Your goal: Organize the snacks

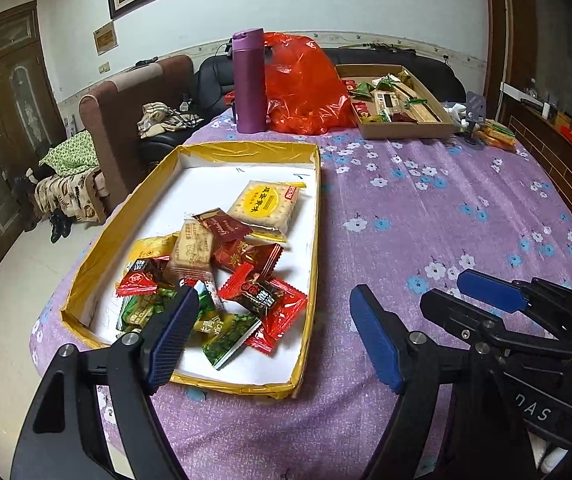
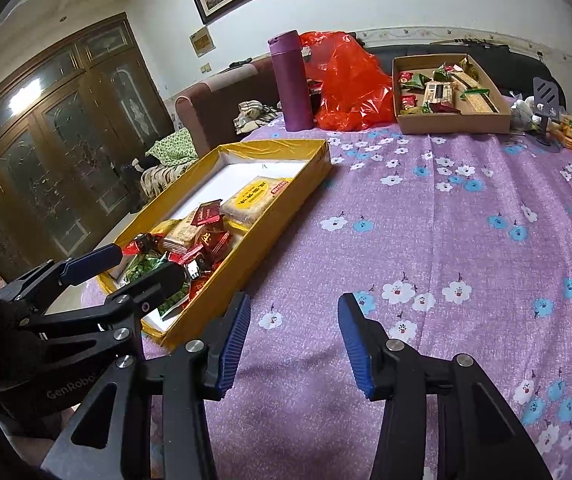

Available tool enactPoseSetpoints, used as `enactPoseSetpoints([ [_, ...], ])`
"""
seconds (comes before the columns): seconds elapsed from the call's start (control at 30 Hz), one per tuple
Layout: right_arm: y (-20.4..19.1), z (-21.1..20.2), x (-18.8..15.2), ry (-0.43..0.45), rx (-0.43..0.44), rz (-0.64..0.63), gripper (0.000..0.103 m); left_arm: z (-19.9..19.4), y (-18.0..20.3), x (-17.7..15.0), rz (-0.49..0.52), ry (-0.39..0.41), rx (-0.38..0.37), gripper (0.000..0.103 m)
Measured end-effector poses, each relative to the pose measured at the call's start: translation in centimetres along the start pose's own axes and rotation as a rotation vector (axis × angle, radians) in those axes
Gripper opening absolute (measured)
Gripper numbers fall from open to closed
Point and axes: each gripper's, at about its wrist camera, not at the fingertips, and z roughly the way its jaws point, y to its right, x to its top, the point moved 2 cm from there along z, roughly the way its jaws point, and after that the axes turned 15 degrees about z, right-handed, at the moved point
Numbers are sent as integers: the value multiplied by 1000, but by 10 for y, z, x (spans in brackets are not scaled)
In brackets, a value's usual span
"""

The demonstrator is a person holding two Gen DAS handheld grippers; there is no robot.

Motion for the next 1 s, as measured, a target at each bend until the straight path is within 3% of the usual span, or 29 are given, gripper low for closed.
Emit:
enactPoseSetpoints([
  [0.3, -1, 0, -3, -3, -10, -1, 48, -1, -2, -2, -15, 14, -3, 78],
  [0.37, -2, 0, -4, 1, -14, -4, 48, -15, -8, -1, -38, 96, 38, 78],
  [0.43, -2, -1, -4, 10, -19, -15, 48, -42, -13, 1, -43, 221, 135, 78],
  [0.47, -3, -1, -4, 13, -20, -18, 48, -63, -14, 2, -39, 306, 188, 83],
  [0.5, -4, -1, -4, 18, -23, -27, 48, -75, -14, 2, -41, 346, 213, 99],
  [0.57, -6, -1, -5, 21, -23, -33, 49, -97, -16, -3, -57, 416, 271, 103],
  [0.63, -8, -2, -6, 20, -16, -37, 48, -99, -19, -10, -94, 410, 288, 103],
  [0.77, -7, -4, -6, 19, -16, -41, 49, -70, -25, -13, -137, 287, 88, 103],
  [0.83, -5, -6, -6, 21, -23, -46, 49, -57, -26, -16, -163, 217, 76, 103],
  [1.0, 8, -13, -1, 27, -47, -29, 54, -45, -16, -13, -158, 153, 71, 103],
])
